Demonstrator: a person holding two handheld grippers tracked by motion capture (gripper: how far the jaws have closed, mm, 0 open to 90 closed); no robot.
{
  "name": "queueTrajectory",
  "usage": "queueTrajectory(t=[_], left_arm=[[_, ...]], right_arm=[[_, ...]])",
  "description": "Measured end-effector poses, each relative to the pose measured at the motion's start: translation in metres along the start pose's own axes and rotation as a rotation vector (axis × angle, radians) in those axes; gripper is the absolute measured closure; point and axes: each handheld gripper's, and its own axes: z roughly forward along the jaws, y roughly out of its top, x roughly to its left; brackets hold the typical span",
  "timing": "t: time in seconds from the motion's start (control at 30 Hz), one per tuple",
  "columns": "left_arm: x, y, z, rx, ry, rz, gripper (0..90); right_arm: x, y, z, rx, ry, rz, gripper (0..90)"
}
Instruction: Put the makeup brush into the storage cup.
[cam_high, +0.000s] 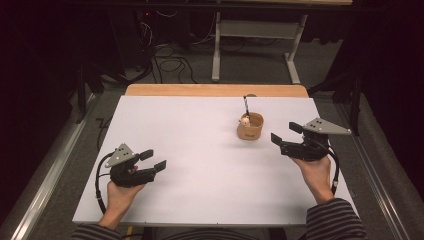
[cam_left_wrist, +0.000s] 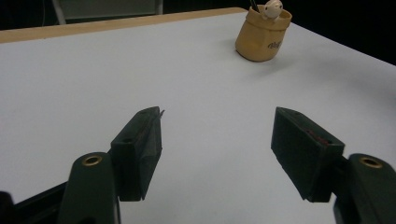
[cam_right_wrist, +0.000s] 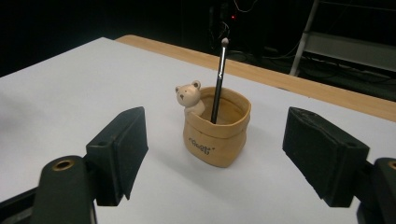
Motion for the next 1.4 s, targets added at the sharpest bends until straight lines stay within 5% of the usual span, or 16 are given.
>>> queueTrajectory(t=[1.4], left_arm=[[-0.002, 0.001, -0.004, -0.02, -0.002, 0.005, 34.5]], right_arm=[[0.01, -0.037, -0.032, -0.048, 0.047, 0.056, 21.6]])
